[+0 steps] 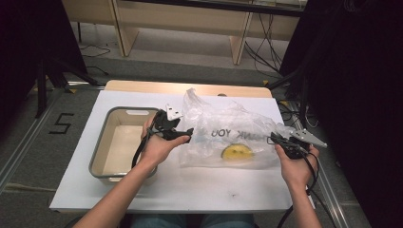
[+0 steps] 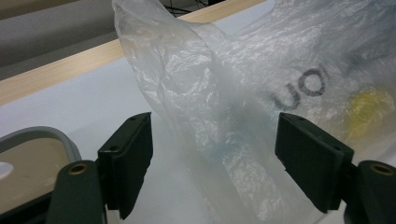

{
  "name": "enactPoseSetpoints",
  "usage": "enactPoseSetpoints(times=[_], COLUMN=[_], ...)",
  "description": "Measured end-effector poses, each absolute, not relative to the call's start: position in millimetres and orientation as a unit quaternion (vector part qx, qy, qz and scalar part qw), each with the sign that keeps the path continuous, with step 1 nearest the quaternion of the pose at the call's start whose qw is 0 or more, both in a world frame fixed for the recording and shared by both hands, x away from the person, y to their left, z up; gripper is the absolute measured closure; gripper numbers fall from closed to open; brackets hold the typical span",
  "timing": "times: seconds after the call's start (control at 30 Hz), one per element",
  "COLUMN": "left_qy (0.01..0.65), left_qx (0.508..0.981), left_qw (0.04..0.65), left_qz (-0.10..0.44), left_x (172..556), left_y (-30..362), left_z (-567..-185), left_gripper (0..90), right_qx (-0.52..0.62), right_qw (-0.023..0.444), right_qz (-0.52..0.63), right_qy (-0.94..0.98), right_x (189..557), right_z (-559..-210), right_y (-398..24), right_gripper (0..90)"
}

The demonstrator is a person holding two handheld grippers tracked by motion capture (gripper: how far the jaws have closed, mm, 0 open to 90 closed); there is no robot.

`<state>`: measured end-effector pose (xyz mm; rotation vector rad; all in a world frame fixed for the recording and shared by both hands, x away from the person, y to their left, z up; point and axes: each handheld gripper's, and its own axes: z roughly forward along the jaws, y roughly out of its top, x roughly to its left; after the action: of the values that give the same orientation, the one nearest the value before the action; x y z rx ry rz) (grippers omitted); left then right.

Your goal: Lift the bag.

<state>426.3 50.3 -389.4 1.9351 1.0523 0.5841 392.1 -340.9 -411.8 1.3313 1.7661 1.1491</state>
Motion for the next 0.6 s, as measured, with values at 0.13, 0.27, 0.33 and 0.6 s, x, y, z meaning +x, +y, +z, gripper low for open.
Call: enactPoseSetpoints(times=[0.13,0.27,0.33,0.6], left_qy=[0.415,0.412,0.41,0.408], left_qx=[0.773,0.772,0.772,0.772], left_qw=[0.417,0.421,0.421,0.422], left_qz=[0.236,0.239,0.24,0.245], left_x=[422.5,419.2,417.9,415.0], left_y=[52.0,52.5,52.7,53.4], left_z=[-389.0,-387.1,-386.6,-386.1], left_gripper=[27.8,27.8,27.9,28.0], right_qx=[0.503,0.5,0.5,0.494], right_qw=[0.328,0.341,0.345,0.364], right_qz=[0.437,0.436,0.435,0.45], right_qy=[0.669,0.666,0.664,0.649], right_x=[390.6,389.1,388.2,386.4], right_z=[-409.6,-407.2,-405.8,-401.2], right_y=[-341.9,-343.7,-344.6,-347.4], right_gripper=[76.4,69.0,63.5,37.7])
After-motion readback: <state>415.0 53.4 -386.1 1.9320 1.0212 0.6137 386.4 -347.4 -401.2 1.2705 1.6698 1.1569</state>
